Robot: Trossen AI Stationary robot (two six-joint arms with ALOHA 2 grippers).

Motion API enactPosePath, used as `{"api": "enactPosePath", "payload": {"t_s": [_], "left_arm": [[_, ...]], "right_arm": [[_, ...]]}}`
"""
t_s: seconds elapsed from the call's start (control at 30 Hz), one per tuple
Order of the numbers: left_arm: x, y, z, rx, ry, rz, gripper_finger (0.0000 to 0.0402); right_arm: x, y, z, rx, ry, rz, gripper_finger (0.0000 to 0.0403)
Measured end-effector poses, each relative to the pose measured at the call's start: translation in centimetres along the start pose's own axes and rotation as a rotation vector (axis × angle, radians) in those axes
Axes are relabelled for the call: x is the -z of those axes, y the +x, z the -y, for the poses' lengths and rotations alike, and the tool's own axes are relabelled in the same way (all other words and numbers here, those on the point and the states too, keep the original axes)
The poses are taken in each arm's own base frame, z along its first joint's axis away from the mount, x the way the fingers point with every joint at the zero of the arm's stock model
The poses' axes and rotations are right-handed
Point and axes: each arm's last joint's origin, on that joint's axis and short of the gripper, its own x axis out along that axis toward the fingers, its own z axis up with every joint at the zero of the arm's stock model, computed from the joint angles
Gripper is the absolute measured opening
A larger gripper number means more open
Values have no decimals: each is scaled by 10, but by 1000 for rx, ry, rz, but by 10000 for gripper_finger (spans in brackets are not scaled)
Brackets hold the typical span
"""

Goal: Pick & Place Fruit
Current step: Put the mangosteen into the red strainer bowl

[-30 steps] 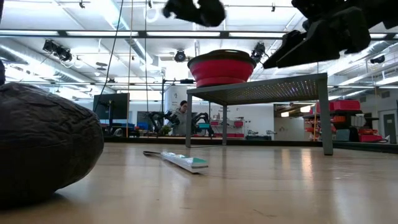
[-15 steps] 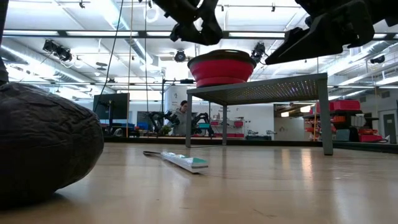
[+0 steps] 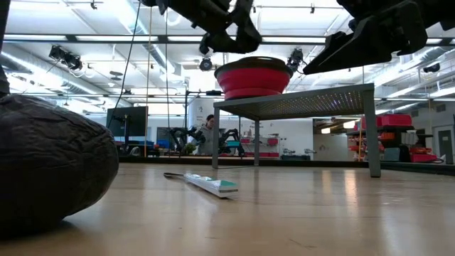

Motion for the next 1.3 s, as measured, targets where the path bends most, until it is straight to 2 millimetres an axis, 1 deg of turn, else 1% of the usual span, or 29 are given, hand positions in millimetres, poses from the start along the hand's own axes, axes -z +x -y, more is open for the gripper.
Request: {"api": "enactPosePath", "payload": {"t_s": [0.07,0.17,0.3,0.47,0.7,0.87,0.97,1.23,1.3], "left_arm": [[5,6,2,7,-10,-3,283],[14,19,6,12,-36,11,283],[25,30,9,7,-47,6,290],[23,29,8,-41,-63,32,295],[23,29,7,-66,-93,40,298],[23,28,11,-71,-94,42,303],[24,27,13,-69,-76,41,318],[25,26,15,-65,-80,35,389],[25,26,15,-65,-77,36,397]], "right_arm": [[0,0,0,0,1,2,318],[0,0,0,0,0,0,318],[1,0,0,-2,-5,-11,318],[2,0,0,-4,-9,-23,318],[3,0,0,-4,-9,-25,318],[2,0,0,-4,-9,-24,318],[2,0,0,-4,-9,-23,318],[2,0,0,-4,-5,-22,318],[2,0,0,-4,-5,-22,318]]}}
